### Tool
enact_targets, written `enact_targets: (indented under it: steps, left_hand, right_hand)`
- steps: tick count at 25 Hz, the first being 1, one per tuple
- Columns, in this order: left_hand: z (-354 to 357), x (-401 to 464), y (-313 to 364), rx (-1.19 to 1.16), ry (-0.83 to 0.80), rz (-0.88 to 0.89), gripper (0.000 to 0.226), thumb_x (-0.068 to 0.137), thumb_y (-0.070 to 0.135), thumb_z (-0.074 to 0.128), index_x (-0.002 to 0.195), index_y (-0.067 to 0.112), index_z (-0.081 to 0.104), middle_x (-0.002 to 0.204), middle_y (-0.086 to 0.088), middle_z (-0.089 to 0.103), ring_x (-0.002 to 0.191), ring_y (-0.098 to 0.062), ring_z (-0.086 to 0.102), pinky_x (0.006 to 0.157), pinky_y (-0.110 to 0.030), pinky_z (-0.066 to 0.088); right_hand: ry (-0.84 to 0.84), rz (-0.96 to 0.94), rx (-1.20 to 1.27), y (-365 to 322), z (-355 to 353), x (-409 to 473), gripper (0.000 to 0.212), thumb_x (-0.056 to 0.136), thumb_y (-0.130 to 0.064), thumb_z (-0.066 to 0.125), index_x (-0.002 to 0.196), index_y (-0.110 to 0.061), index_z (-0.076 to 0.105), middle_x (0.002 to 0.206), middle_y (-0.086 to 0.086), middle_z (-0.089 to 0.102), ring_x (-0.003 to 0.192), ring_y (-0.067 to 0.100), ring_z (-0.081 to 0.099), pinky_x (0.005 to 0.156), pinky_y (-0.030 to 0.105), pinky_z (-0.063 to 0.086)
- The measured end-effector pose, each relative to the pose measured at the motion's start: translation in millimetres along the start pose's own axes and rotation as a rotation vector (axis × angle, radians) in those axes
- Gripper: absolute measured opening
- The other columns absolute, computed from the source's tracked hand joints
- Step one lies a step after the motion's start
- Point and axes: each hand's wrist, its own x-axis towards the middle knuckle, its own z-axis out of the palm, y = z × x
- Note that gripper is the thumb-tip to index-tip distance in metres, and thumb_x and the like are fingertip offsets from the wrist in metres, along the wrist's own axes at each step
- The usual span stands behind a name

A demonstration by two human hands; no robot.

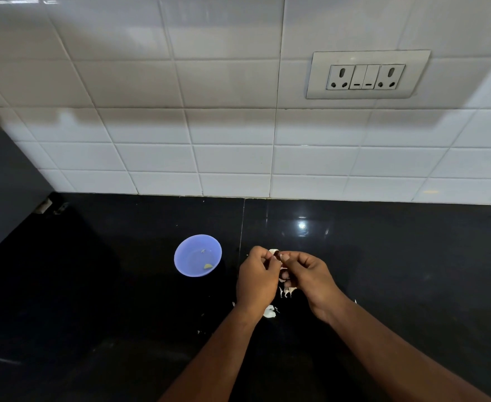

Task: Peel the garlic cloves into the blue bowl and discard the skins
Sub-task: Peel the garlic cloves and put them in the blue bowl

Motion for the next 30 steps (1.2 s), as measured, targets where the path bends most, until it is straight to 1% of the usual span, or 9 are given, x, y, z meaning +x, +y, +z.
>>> enact_targets:
  steps: [3, 6, 9, 11, 13, 15, 20, 26, 30]
  left_hand:
    - [-0.5, 2.4, 0.3, -0.005, 0.034, -0.042, 0.007, 0.097, 0.021, 0.063, 0.091, 0.024, 0.06, 0.082, 0.004, 0.068, 0.075, -0.016, 0.071, 0.072, -0.046, 0.059]
    - [-3.9, 5.2, -2.9, 0.1, 0.018, -0.07, 0.009, 0.095, 0.02, 0.065, 0.092, 0.029, 0.067, 0.085, 0.01, 0.071, 0.074, -0.007, 0.068, 0.07, -0.039, 0.059]
    - [-3.5, 6.1, -7.3, 0.182, -0.029, -0.062, 0.025, 0.098, 0.019, 0.061, 0.109, 0.036, 0.076, 0.106, 0.017, 0.073, 0.09, 0.0, 0.069, 0.082, -0.033, 0.061]
    - [0.1, 6.7, -8.2, 0.045, -0.081, -0.03, 0.032, 0.101, 0.016, 0.059, 0.121, 0.034, 0.075, 0.115, 0.013, 0.075, 0.1, -0.001, 0.07, 0.087, -0.031, 0.06]
    - [2.7, 2.5, -1.2, -0.145, -0.169, -0.016, 0.029, 0.102, 0.015, 0.061, 0.122, 0.031, 0.076, 0.109, 0.01, 0.078, 0.098, -0.001, 0.073, 0.077, -0.019, 0.057]
    - [4.0, 0.8, 1.8, -0.205, -0.187, 0.01, 0.022, 0.101, 0.018, 0.066, 0.117, 0.028, 0.078, 0.102, 0.009, 0.08, 0.092, -0.002, 0.075, 0.071, -0.017, 0.055]
    - [4.1, 6.6, -4.1, -0.117, -0.058, 0.022, 0.012, 0.096, 0.019, 0.073, 0.098, 0.028, 0.081, 0.092, 0.014, 0.079, 0.089, -0.001, 0.074, 0.084, -0.029, 0.061]
    - [2.5, 2.8, 3.5, -0.243, -0.126, -0.02, 0.021, 0.1, 0.016, 0.064, 0.09, 0.021, 0.081, 0.085, 0.008, 0.079, 0.081, -0.001, 0.073, 0.067, -0.016, 0.053]
    - [3.4, 5.5, 1.5, -0.295, -0.062, -0.028, 0.007, 0.095, 0.02, 0.076, 0.089, 0.019, 0.081, 0.087, 0.004, 0.08, 0.087, -0.009, 0.076, 0.079, -0.025, 0.06]
  right_hand:
    - [0.053, 0.037, 0.039, 0.7, -4.4, 2.5, 0.02, 0.105, -0.014, 0.059, 0.112, -0.01, 0.077, 0.082, 0.007, 0.068, 0.064, 0.011, 0.062, 0.058, 0.026, 0.054]
    - [0.067, 0.067, 0.087, -0.1, -7.4, 3.2, 0.02, 0.106, -0.015, 0.058, 0.113, -0.009, 0.076, 0.081, 0.004, 0.067, 0.063, 0.01, 0.061, 0.057, 0.025, 0.053]
    - [0.063, 0.065, 0.106, -1.4, -7.8, 2.6, 0.02, 0.105, -0.016, 0.059, 0.113, -0.009, 0.077, 0.082, 0.005, 0.068, 0.064, 0.011, 0.062, 0.058, 0.025, 0.052]
    - [0.056, 0.046, 0.095, -2.5, -7.7, 1.4, 0.02, 0.105, -0.016, 0.06, 0.114, -0.009, 0.077, 0.083, 0.006, 0.069, 0.066, 0.011, 0.063, 0.059, 0.026, 0.053]
    - [0.045, 0.01, 0.063, -4.5, -9.1, -0.7, 0.02, 0.105, -0.013, 0.06, 0.114, -0.008, 0.077, 0.084, 0.01, 0.071, 0.067, 0.013, 0.064, 0.061, 0.027, 0.054]
    - [0.038, -0.017, 0.033, -6.0, -11.2, -3.1, 0.019, 0.104, -0.01, 0.061, 0.113, -0.007, 0.077, 0.084, 0.014, 0.072, 0.068, 0.014, 0.065, 0.062, 0.028, 0.055]
    - [0.049, -0.04, -0.005, -8.3, -9.8, -6.0, 0.017, 0.103, -0.01, 0.062, 0.107, -0.007, 0.079, 0.083, 0.006, 0.075, 0.07, 0.013, 0.064, 0.064, 0.027, 0.056]
    - [0.067, -0.067, 0.024, -14.0, -2.0, -6.8, 0.018, 0.103, -0.007, 0.061, 0.11, -0.006, 0.077, 0.084, 0.009, 0.075, 0.07, 0.013, 0.065, 0.065, 0.023, 0.058]
    - [0.057, -0.081, 0.01, -14.0, -3.1, -7.0, 0.017, 0.101, -0.007, 0.064, 0.11, -0.006, 0.078, 0.088, 0.015, 0.076, 0.076, 0.017, 0.066, 0.07, 0.023, 0.059]
